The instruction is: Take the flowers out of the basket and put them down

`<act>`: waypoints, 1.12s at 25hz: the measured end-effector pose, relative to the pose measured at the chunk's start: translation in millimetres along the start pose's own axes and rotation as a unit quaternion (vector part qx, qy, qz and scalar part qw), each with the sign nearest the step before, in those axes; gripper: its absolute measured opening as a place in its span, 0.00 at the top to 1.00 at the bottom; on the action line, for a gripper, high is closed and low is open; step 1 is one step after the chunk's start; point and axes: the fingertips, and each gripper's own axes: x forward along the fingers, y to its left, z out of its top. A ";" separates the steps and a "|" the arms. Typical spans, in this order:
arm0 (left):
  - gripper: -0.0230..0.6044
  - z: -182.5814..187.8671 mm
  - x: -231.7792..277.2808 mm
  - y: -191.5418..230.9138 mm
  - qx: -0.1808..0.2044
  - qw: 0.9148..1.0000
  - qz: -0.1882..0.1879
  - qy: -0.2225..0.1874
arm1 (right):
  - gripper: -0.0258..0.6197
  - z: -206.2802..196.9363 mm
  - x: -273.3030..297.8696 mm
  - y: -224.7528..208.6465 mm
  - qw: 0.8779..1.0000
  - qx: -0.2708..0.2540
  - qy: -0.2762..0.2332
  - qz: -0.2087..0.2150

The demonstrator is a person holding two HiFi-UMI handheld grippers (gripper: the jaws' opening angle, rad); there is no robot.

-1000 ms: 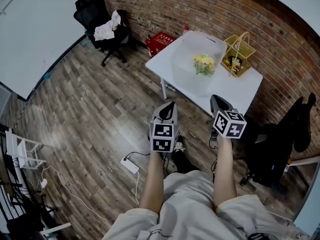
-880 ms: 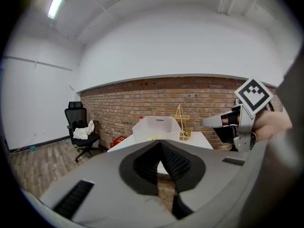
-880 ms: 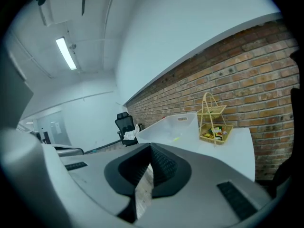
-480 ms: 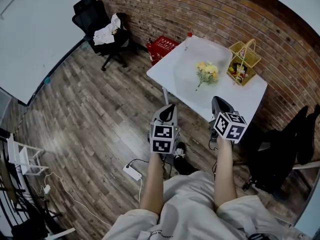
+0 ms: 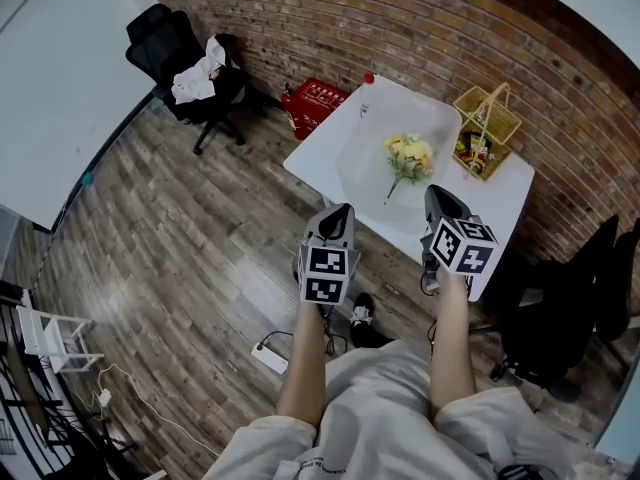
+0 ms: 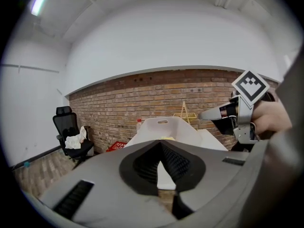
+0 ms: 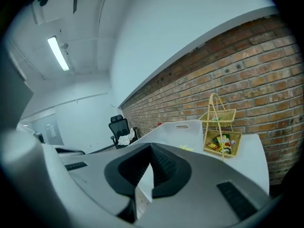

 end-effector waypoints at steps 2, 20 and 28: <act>0.92 4.3 10.1 8.6 0.001 1.000 0.000 0.002 | 0.93 2.6 10.8 3.6 1.000 -0.001 0.003 0.005; 0.92 43.1 90.5 49.9 0.012 1.000 -0.025 -0.011 | 0.93 40.4 87.3 2.7 0.999 0.002 0.000 0.036; 0.92 35.0 121.4 62.8 0.019 0.999 -0.046 0.013 | 0.93 63.3 121.0 -15.2 0.999 0.019 -0.007 0.044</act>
